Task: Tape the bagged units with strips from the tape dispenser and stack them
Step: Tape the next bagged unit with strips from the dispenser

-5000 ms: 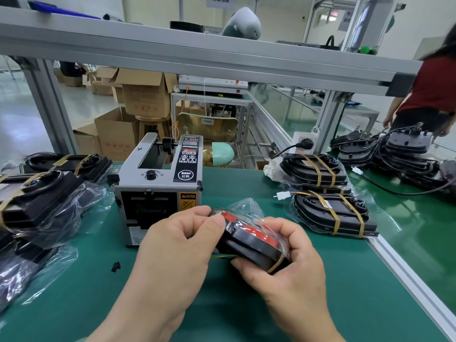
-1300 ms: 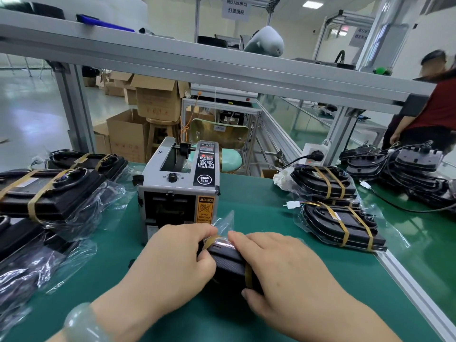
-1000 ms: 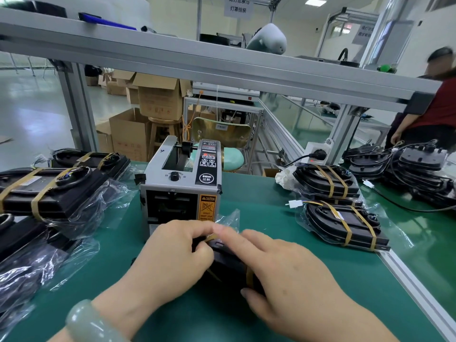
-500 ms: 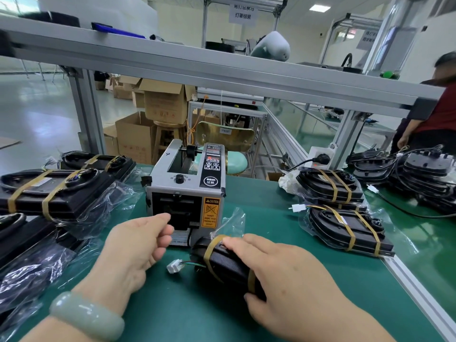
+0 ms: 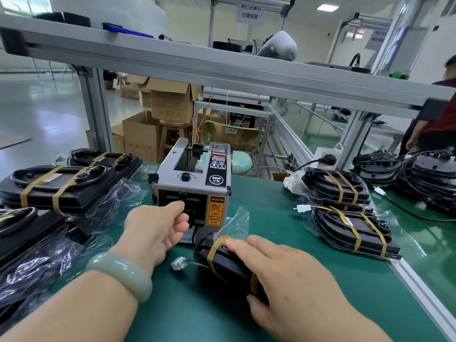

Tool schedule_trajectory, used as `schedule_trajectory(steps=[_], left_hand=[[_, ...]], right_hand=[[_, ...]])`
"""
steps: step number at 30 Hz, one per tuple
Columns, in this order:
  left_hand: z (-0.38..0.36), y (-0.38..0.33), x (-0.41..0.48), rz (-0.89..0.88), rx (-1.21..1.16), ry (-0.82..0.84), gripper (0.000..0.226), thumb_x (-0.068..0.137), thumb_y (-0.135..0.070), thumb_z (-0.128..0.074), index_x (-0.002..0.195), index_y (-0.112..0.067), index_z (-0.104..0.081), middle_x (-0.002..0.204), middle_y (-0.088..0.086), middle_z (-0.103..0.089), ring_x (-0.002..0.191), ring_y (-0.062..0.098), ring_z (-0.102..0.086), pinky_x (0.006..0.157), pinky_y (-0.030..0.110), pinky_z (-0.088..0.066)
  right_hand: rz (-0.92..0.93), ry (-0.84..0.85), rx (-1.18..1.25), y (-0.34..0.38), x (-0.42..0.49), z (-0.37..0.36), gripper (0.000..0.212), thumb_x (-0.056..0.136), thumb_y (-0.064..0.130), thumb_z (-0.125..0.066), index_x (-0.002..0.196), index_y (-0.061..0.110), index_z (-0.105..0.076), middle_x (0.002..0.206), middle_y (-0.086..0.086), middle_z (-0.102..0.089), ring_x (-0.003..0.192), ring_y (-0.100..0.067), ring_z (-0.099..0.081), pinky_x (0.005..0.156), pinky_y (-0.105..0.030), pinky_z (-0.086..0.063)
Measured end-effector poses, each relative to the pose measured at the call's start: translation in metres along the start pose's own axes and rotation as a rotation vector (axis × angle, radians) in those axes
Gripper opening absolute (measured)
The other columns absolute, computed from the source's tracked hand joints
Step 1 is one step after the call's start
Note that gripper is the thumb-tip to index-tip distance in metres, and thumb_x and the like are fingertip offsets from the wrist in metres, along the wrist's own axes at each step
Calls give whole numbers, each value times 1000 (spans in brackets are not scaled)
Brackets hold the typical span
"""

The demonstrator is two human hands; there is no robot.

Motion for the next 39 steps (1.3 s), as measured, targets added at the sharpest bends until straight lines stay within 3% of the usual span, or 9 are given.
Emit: schedule_trajectory(steps=[8, 14, 17, 21, 25, 28, 31, 37, 39], left_hand=[[-9, 4, 5, -66, 17, -171, 15, 84, -10, -59, 70, -8, -58, 63, 4, -65, 49, 9, -55, 42, 21, -40], [3, 7, -32, 9, -87, 124, 21, 90, -18, -59, 69, -11, -59, 49, -4, -60, 40, 2, -53, 37, 16, -43], [14, 11, -57, -99, 1, 262, 25, 88, -19, -61, 64, -15, -61, 55, -1, -61, 43, 6, -52, 44, 21, -43], [19, 19, -73, -362, 191, 208, 26, 84, -26, -66, 59, -22, -68, 56, -3, -58, 54, 12, -47, 60, 30, -40], [17, 25, -84, -449, 216, 245, 13, 83, -29, -66, 72, -27, -72, 53, -9, -49, 52, 8, -38, 61, 29, -35], [16, 29, -84, -419, 163, 264, 15, 85, -24, -66, 76, -33, -74, 76, -17, -70, 57, -2, -53, 75, 26, -41], [14, 31, -82, -414, 154, 297, 18, 85, -22, -65, 75, -32, -75, 100, -24, -70, 81, -13, -61, 84, 22, -39], [7, 34, -83, -426, 119, 344, 20, 85, -18, -62, 67, -20, -72, 104, -25, -69, 97, -9, -62, 87, 22, -38], [5, 35, -84, -410, 59, 352, 22, 87, -13, -62, 69, -20, -73, 104, -21, -70, 98, -10, -62, 84, 19, -38]], right_hand=[[4, -15, -16, 4, -3, -1, 78, 82, 41, -48, 137, 50, 6, 138, 20, -28, 112, -17, -49, 88, -32, -43], [-17, -1, 3, 1, -3, -1, 80, 80, 41, -51, 139, 48, 3, 138, 21, -27, 112, -15, -47, 90, -30, -42], [-45, 8, 19, -3, -2, -1, 78, 79, 42, -54, 139, 44, -6, 141, 21, -30, 116, -14, -46, 94, -30, -42], [-55, 8, 28, -5, -3, -1, 75, 80, 44, -56, 141, 40, -13, 144, 22, -31, 122, -11, -44, 100, -27, -39], [-66, 2, 56, -2, -5, 0, 89, 79, 43, -59, 137, 49, 9, 144, 23, -27, 116, -15, -48, 94, -30, -43], [-38, 10, 67, -1, -7, 4, 87, 80, 38, -63, 129, 57, 7, 142, 19, -24, 109, -22, -53, 87, -36, -47], [-2, 21, 49, -2, -8, 4, 77, 82, 38, -59, 135, 50, -4, 135, 18, -29, 109, -19, -51, 89, -34, -45], [4, 47, 44, -5, -1, 8, 74, 84, 48, -53, 143, 44, -9, 135, 20, -34, 115, -12, -48, 97, -28, -39], [-21, 28, 27, -3, 1, 10, 65, 84, 63, -34, 143, 44, -14, 133, 20, -39, 113, -11, -50, 95, -27, -40]])
Point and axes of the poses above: each hand's wrist, its own x-axis towards the middle knuckle, its own z-axis out of the back of the hand, y = z × x, the point moved 2 cm from there along x, towards the middle knuckle
